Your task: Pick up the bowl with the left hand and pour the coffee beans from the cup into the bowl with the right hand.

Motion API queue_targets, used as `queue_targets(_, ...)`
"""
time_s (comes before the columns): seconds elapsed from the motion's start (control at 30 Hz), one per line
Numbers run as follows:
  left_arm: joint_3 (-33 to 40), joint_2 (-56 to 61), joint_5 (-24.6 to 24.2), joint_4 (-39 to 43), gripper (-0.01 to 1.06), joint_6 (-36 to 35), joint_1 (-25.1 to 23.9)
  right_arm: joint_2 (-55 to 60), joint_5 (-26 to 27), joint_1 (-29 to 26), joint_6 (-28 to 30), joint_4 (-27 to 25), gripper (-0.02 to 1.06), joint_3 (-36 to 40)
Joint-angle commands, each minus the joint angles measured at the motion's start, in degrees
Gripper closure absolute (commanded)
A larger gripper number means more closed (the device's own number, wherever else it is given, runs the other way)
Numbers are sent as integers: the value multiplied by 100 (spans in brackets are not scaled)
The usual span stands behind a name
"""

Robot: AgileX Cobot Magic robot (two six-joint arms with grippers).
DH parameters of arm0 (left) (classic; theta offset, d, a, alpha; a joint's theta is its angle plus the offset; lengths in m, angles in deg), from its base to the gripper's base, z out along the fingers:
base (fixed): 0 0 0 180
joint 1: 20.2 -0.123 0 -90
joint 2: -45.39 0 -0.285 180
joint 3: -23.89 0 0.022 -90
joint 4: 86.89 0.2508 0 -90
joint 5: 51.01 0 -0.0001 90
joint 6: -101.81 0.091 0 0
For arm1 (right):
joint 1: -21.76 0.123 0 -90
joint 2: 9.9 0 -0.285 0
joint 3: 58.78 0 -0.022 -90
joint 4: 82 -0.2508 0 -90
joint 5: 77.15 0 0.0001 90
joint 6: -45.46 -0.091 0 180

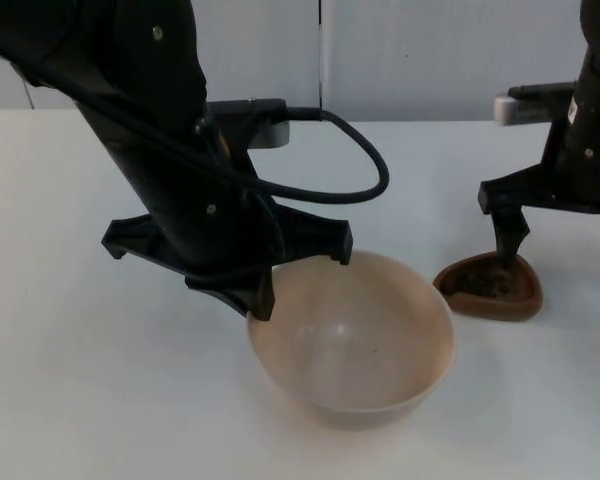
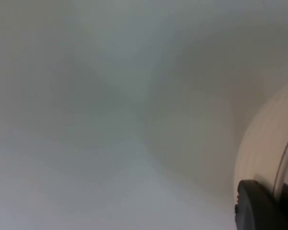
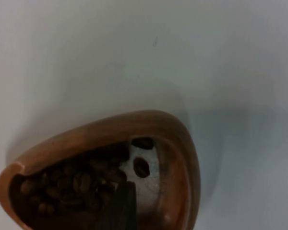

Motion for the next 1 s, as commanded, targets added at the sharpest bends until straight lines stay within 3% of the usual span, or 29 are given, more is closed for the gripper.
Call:
queue_targets(0.0, -14, 94, 45, 9, 105, -45, 30, 85, 45, 26, -28, 23, 10, -48)
queue_targets(0.17, -14, 94, 45, 9, 105, -45, 30, 266, 137, 26, -28, 20, 10, -48)
queue_targets(0.47, -14, 94, 45, 9, 105, -45, 30, 348, 377, 26, -149, 30, 21, -16)
queue_targets(0.97, -14, 94, 45, 9, 105, -45, 30, 373, 623, 26, -87, 30, 22, 185)
